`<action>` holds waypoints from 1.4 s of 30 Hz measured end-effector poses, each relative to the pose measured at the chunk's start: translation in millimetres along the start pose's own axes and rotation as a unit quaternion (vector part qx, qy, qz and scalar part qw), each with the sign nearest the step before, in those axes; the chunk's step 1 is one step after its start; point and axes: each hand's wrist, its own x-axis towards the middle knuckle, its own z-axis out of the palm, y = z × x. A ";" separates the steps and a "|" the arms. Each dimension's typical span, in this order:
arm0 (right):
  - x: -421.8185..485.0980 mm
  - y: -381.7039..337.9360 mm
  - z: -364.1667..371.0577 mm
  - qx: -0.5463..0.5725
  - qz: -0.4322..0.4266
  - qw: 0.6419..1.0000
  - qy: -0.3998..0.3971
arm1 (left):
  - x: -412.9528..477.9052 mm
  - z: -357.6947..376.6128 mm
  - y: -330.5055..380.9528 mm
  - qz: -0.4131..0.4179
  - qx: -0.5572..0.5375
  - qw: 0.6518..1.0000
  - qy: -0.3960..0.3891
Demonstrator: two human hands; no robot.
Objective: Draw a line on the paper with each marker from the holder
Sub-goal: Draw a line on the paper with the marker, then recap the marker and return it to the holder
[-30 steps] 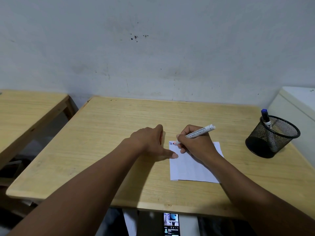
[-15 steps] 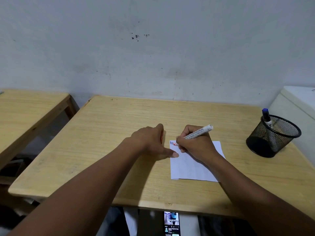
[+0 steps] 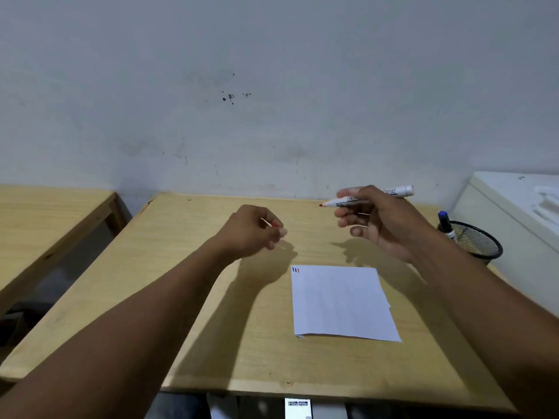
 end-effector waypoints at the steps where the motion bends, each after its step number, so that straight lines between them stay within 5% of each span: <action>1: -1.9 -7.9 -5.2 0.012 0.008 1.000 0.004 | 2.7 -0.3 9.7 0.002 -0.055 0.998 -0.004; 7: -17.6 -34.1 -29.7 0.004 -0.019 0.998 0.056 | 21.1 27.4 53.8 -0.005 -0.278 0.957 -0.078; 18: -30.8 -40.4 -65.5 0.026 -0.069 0.987 0.140 | 36.0 100.8 99.4 -0.030 -0.418 0.900 -0.119; 25: -31.8 -35.9 -78.1 0.038 -0.084 0.989 0.112 | 40.4 119.3 114.3 -0.024 -0.409 0.905 -0.113; 32: -35.4 -41.7 -101.7 -0.025 -0.048 0.996 0.076 | 49.9 122.4 122.3 0.021 -0.294 0.951 -0.091; 35: -41.1 -56.6 -129.0 -0.100 -0.039 0.981 0.163 | 61.7 118.3 129.8 0.050 -0.265 0.961 -0.063; 38: -45.2 -57.8 -161.3 -0.230 -0.030 0.927 0.294 | 68.3 115.8 140.1 0.095 -0.193 0.975 -0.049; 42: -50.8 -45.1 -183.6 -0.320 -0.051 0.881 0.344 | 68.8 136.1 156.0 0.162 -0.065 0.982 -0.072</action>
